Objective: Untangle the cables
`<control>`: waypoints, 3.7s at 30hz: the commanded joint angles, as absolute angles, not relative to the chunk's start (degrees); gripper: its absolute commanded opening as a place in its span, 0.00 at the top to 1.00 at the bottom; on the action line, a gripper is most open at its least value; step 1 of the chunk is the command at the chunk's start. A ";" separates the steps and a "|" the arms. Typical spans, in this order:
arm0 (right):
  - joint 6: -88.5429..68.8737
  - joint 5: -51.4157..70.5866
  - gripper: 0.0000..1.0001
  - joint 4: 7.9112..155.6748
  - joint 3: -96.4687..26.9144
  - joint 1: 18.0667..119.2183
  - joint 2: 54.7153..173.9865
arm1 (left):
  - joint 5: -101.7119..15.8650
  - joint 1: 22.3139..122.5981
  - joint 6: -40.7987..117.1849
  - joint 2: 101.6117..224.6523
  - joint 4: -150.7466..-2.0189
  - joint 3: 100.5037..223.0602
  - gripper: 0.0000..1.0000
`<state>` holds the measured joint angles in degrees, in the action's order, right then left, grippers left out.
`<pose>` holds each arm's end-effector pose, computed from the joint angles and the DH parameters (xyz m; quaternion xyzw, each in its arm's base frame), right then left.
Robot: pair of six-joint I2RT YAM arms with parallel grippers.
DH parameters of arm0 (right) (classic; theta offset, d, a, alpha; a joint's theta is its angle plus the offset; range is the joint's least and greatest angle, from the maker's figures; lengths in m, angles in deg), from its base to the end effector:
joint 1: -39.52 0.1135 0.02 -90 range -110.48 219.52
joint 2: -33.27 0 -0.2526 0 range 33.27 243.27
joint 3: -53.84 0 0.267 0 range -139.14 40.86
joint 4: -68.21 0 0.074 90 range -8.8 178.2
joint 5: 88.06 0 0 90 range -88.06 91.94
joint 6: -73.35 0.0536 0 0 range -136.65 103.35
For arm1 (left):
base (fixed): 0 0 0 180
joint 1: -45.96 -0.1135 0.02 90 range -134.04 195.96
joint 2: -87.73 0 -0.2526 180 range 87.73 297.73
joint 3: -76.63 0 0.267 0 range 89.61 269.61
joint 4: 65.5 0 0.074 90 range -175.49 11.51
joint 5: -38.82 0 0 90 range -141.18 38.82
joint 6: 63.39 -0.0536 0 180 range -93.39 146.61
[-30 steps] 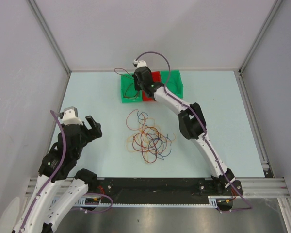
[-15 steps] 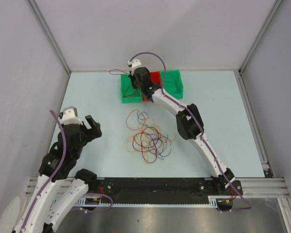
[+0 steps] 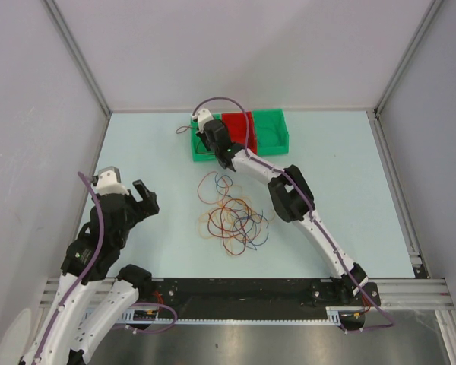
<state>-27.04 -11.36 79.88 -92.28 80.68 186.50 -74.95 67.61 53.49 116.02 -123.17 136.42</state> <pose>0.4824 0.4053 0.1536 -0.2904 0.7565 0.0627 0.5826 0.1341 -0.0300 0.3185 -0.1467 0.8248 -0.0532 0.5435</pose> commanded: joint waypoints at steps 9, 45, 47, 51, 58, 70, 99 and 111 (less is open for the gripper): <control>-27.72 -15.55 0.35 79.00 -88.69 81.88 175.13 | -74.48 66.96 52.54 115.76 -121.38 136.28 0.10; 4.01 -16.51 0.20 100.62 -33.77 78.10 118.97 | -69.30 85.68 67.75 139.40 -108.22 124.87 0.25; 3.66 -16.60 0.20 100.80 -32.27 78.01 118.00 | -66.84 85.86 66.61 141.07 -105.04 122.59 0.27; 3.74 -16.34 0.20 100.80 -30.43 77.92 117.64 | -66.65 86.39 66.96 143.27 -100.21 120.38 0.29; 4.53 -15.46 0.21 100.27 -28.84 78.01 117.38 | -64.81 87.09 67.22 148.45 -94.40 117.74 0.38; 3.74 -15.11 0.21 100.27 -28.84 77.92 116.24 | -65.59 87.70 64.67 144.69 -106.58 129.12 1.00; -1.88 24.61 0.18 72.16 -28.93 87.67 109.90 | -78.34 87.62 47.26 138.09 -122.87 179.01 1.00; -0.22 30.33 0.22 64.50 -32.88 90.58 116.67 | -78.17 87.70 47.97 136.77 -121.64 176.28 1.00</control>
